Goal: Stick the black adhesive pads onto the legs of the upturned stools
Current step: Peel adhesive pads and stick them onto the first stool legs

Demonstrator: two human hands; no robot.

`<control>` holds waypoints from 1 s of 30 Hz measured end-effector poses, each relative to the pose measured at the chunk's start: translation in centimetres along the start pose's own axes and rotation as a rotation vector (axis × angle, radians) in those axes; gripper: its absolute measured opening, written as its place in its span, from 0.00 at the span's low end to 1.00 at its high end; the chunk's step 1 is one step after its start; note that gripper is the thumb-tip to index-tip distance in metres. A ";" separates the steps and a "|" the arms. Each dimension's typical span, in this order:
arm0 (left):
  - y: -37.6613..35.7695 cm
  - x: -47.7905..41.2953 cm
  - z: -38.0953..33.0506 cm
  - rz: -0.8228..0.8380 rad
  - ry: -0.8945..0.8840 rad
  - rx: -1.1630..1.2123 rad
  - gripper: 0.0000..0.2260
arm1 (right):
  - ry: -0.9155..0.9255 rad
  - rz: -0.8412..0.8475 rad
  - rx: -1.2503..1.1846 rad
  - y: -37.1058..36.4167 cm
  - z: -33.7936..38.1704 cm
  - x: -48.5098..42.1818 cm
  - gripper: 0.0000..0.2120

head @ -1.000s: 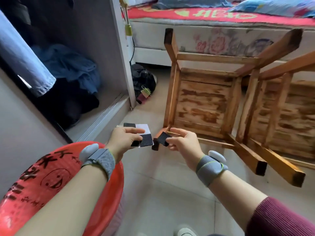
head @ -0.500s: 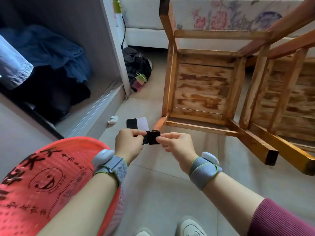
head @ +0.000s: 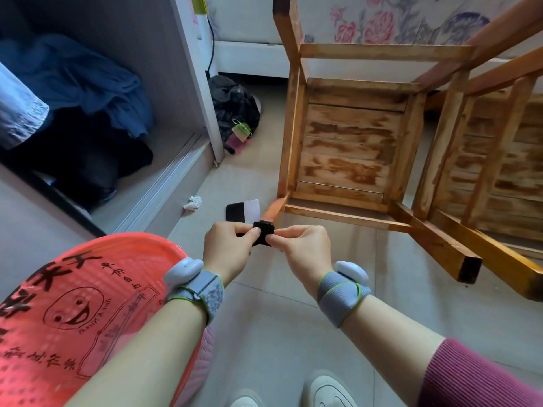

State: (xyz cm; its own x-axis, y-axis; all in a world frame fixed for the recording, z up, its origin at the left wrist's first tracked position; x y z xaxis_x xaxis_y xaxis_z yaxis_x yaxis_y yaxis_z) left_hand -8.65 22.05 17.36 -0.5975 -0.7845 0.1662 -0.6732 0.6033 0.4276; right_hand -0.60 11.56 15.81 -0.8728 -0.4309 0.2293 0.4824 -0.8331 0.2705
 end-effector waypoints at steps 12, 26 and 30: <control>-0.3 -0.3 0.5 0.010 -0.004 0.044 0.06 | 0.512 -0.006 0.548 0.6 1.8 -1.3 0.08; -0.1 -0.5 0.1 0.031 0.005 0.017 0.09 | 0.694 0.082 0.702 0.7 2.0 -1.8 0.08; -0.1 -0.4 0.0 0.030 0.012 0.011 0.09 | 0.715 0.104 0.710 0.7 1.8 -1.9 0.06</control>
State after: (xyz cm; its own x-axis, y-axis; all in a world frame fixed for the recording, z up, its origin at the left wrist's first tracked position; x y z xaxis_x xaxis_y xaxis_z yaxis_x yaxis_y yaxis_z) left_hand -8.35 22.34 17.23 -0.6120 -0.7678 0.1894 -0.6601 0.6279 0.4123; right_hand 1.51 12.37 17.29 -0.5512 -0.7903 -0.2675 0.2881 -0.4812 0.8279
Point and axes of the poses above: each hand's wrist, its own x-axis away from the middle knuckle, its own y-axis out of the back of the hand, z = x × y, the point moved 1 cm from there along -x, towards the middle knuckle, and after that the axes turned 3 degrees about x, right-handed, at the moved point
